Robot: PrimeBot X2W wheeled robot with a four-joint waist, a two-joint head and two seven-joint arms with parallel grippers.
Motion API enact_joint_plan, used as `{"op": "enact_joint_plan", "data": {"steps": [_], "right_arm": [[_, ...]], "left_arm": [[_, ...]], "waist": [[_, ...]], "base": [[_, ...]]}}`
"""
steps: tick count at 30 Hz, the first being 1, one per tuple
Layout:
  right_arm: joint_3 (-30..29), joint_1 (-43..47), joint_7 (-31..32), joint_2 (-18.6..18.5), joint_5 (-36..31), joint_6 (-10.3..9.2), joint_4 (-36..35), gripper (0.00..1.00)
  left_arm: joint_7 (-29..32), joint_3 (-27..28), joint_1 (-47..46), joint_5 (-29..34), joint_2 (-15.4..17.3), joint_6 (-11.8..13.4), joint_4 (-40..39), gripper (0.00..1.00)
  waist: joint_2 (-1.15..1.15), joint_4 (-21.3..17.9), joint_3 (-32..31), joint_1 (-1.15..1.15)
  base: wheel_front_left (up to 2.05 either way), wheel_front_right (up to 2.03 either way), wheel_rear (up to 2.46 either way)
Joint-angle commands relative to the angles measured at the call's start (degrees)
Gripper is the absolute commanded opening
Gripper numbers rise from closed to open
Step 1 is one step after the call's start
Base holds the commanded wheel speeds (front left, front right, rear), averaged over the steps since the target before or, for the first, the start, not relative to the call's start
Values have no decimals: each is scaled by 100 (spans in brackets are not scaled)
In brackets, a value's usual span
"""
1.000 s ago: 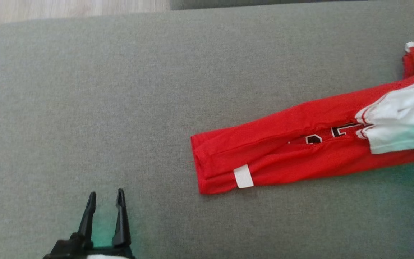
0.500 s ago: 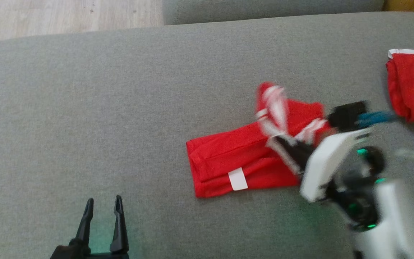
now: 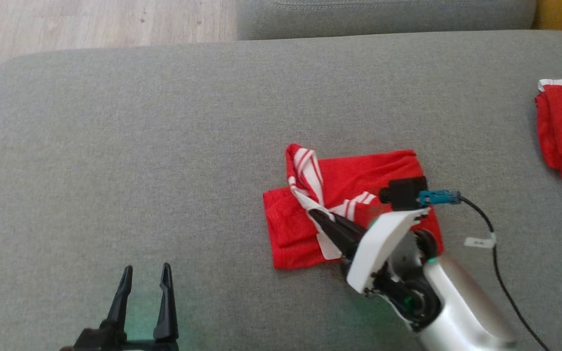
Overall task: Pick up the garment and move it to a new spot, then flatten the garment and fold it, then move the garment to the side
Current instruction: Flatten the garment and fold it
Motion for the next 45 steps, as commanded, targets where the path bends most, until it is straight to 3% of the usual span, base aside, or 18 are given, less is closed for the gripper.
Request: {"op": "enact_joint_plan", "data": {"steps": [1,8,9,10,15,18,23,29,32,38,45], "right_arm": [[275,-337,-239,61,195,-4,-56,0],[903,-631,-723,61,800,-4,513,0],[1012,-669,-819,61,916,-4,551,17],[1114,-695,-937,61,1080,-4,561,100],[1493,-836,-1693,62,1917,-4,543,100],[1469,-969,-2293,62,1693,-4,569,100],[589,-848,-3155,34,-188,-4,671,100],[-919,-17,-3450,-443,-2353,-4,156,100],[-1736,750,-3592,-614,-3131,-4,-153,100],[-2350,1504,-3857,-717,-3670,-4,-159,100],[-2744,2102,-4012,-510,-3850,-4,63,100]], "left_arm": [[-56,150,-134,38,-17,-3,-125,100],[-56,47,-118,33,-17,-1,-45,100],[-56,36,-117,33,-17,2,-33,100],[-56,28,-119,32,-17,5,-22,100],[-56,38,-93,19,-17,25,11,100],[-56,74,-43,2,-17,41,-1,100],[-56,143,78,-31,-17,81,-92,100],[-56,180,146,8,-17,69,-166,100],[-56,227,177,55,-17,28,-180,100],[-56,338,288,175,-17,-64,-101,100],[-56,488,312,260,-17,-105,37,100]], "waist": [[0,4,-9,0],[0,39,-71,0],[0,48,-80,0],[0,55,-87,0],[0,61,-126,0],[0,36,-175,0],[0,-57,-294,0],[0,-142,-426,0],[0,-146,-577,0],[0,-102,-838,0],[0,-25,-1069,0]], "base": [[0,0,0],[0,0,0],[0,0,0],[0,0,0],[0,0,0],[0,0,0],[0,0,0],[0,0,0],[0,0,0],[0,0,0],[0,0,0]]}}
